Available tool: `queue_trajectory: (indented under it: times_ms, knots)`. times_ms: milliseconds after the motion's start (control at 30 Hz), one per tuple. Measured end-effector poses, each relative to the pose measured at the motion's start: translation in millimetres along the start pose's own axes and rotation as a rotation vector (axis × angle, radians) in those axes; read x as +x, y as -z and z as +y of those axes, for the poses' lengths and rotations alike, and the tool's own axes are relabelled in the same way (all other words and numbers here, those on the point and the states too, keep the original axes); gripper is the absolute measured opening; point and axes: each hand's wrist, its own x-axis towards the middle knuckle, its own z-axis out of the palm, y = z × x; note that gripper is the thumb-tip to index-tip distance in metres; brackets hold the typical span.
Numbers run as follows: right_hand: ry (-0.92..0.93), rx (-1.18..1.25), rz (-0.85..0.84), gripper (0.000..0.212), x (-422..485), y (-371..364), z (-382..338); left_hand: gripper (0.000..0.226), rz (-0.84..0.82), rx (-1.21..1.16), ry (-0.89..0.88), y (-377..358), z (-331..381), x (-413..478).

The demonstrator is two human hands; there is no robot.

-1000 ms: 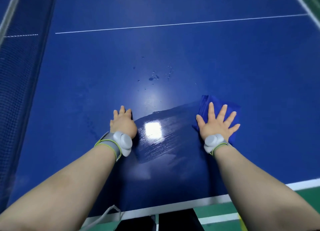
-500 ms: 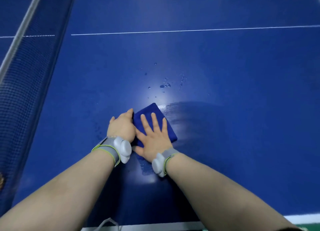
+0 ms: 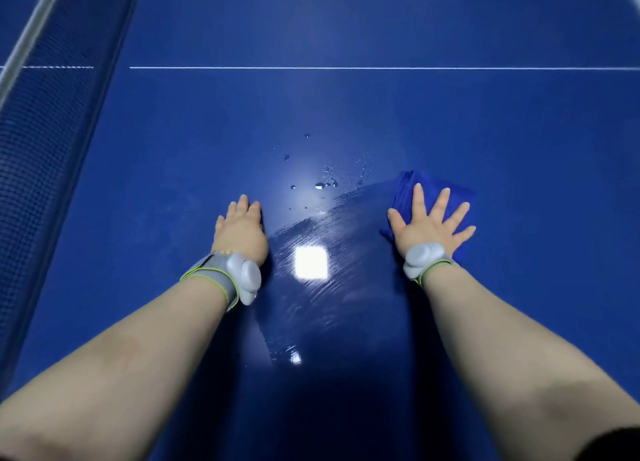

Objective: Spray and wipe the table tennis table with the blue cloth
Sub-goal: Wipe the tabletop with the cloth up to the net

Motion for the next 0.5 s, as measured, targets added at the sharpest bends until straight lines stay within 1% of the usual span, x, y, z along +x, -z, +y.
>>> queue_trajectory:
  times_ms: [100, 200, 300, 400, 467, 500]
  knots:
    - [0.001, 0.003, 0.01, 0.076, 5.3, -0.6, -13.0, 0.049, -0.064, 0.057, -0.001, 4.7, -2.3, 12.1]
    - [0.099, -0.02, 0.026, 0.076, 8.6, -0.9, -37.1, 0.052, -0.096, 0.112, -0.024, 8.9, -4.1, 16.4]
    - [0.315, -0.109, 0.026, 0.075, -2.8, -7.2, -81.2, 0.062, -0.131, 0.118, -0.037, 11.9, -6.8, 15.9]
    - [0.618, -0.158, -0.027, 0.075, -30.4, -18.9, -131.7, 0.066, -0.141, 0.101, -0.055, 15.1, -12.5, 16.6]
    - [0.784, -0.203, -0.064, 0.074, -43.7, -24.2, -151.7, 0.061, -0.093, 0.097, -0.08, 16.4, -16.2, 17.4]
    - [0.829, -0.22, -0.07, 0.074, -44.5, -25.0, -155.9, 0.056, -0.037, 0.083, -0.085, 18.5, -17.3, 18.1]
